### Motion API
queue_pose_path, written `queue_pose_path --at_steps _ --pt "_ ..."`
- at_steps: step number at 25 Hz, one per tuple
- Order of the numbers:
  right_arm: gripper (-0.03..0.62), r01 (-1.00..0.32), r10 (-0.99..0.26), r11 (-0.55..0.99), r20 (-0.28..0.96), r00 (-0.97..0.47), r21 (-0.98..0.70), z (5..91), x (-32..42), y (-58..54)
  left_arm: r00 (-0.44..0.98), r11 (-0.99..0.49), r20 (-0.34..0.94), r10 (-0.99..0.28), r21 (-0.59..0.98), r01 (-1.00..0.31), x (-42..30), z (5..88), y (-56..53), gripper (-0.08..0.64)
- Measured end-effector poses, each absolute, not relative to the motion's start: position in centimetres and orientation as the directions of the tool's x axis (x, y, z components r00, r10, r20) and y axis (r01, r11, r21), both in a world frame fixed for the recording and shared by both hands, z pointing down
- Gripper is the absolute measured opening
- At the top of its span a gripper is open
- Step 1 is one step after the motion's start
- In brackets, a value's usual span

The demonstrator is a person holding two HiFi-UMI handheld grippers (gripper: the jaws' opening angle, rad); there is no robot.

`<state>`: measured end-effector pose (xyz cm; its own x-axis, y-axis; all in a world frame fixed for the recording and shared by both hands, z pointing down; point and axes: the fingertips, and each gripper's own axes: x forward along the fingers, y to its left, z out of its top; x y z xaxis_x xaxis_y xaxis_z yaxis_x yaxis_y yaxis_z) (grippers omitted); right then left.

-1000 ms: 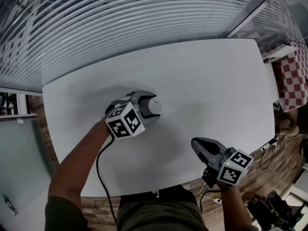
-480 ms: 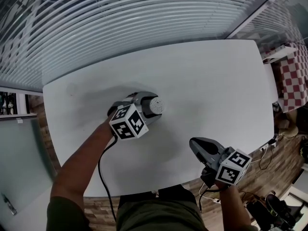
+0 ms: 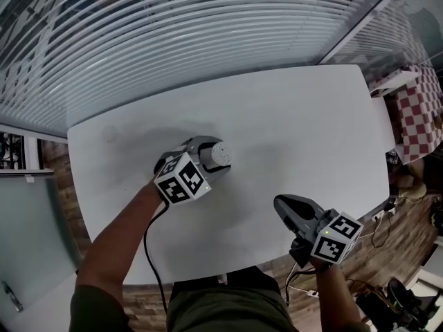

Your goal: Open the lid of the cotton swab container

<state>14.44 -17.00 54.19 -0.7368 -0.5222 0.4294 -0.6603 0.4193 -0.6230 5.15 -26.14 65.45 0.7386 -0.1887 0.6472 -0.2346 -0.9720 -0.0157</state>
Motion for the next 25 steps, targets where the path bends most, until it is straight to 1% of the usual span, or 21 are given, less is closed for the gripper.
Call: queue_pose_path --at_steps 8,14,21,25 --pt "0.009 -0.657 -0.549 0.483 0.384 -0.742 -0.579 50.1 13.3 -18.3 0.723 -0.973 0.665 -0.186 -0.024 -0.228 4.2 60.2 -24.8 0.264" --pt "0.009 -0.641 -0.548 0.557 0.346 -0.761 -0.528 46.1 11.6 -18.8 0.728 -0.972 0.655 -0.2 -0.041 -0.23 3.6 55.0 -23.2 0.262" --pt "0.01 -0.604 -0.522 0.686 0.304 -0.797 -0.406 40.1 9.7 -19.4 0.73 -0.97 0.649 -0.214 -0.053 -0.238 3.7 49.8 -21.6 0.263" --pt "0.011 -0.585 -0.497 0.742 0.317 -0.808 -0.327 37.8 8.1 -19.0 0.729 -0.972 0.649 -0.215 -0.067 -0.227 3.6 47.7 -20.2 0.262"
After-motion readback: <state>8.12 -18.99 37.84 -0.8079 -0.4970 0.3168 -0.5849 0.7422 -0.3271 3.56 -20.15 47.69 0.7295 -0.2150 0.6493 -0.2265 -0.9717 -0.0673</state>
